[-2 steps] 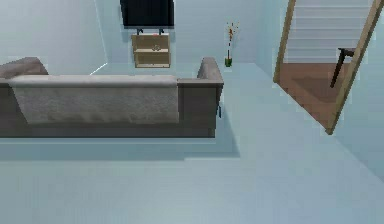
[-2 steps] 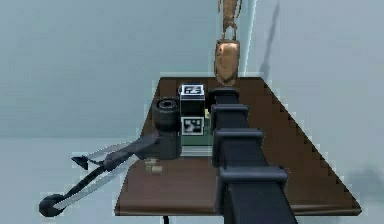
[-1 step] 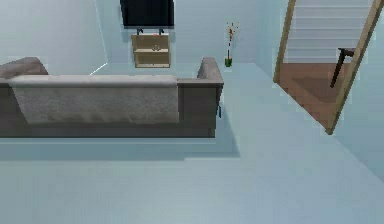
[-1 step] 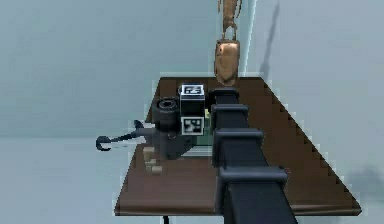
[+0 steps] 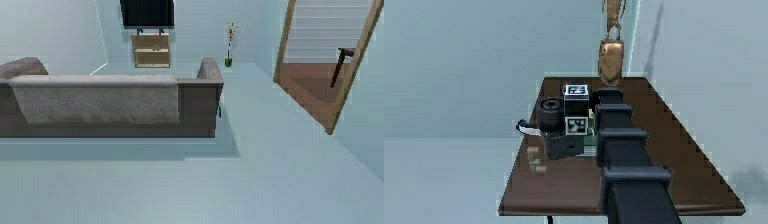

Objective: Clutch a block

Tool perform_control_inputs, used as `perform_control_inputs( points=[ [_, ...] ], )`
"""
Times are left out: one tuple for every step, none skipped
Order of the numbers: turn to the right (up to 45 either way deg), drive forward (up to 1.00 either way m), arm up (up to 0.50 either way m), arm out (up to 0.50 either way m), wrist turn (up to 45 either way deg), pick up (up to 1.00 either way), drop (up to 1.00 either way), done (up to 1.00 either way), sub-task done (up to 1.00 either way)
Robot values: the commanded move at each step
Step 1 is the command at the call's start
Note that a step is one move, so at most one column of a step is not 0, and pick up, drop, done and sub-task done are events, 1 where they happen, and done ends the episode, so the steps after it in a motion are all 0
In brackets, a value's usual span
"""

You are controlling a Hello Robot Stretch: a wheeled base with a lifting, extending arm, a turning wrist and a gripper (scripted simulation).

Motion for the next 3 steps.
perform_control_inputs(
  points=[
    [0.0, 0.00, -0.14, 0.00, 0.0, 0.00, 0.00, 0.00, 0.00],
    [0.0, 0.00, 0.00, 0.00, 0.0, 1.00, 0.00, 0.00, 0.00],
    [0.0, 0.00, 0.10, 0.00, 0.0, 0.00, 0.00, 0.00, 0.00]
  ],
)
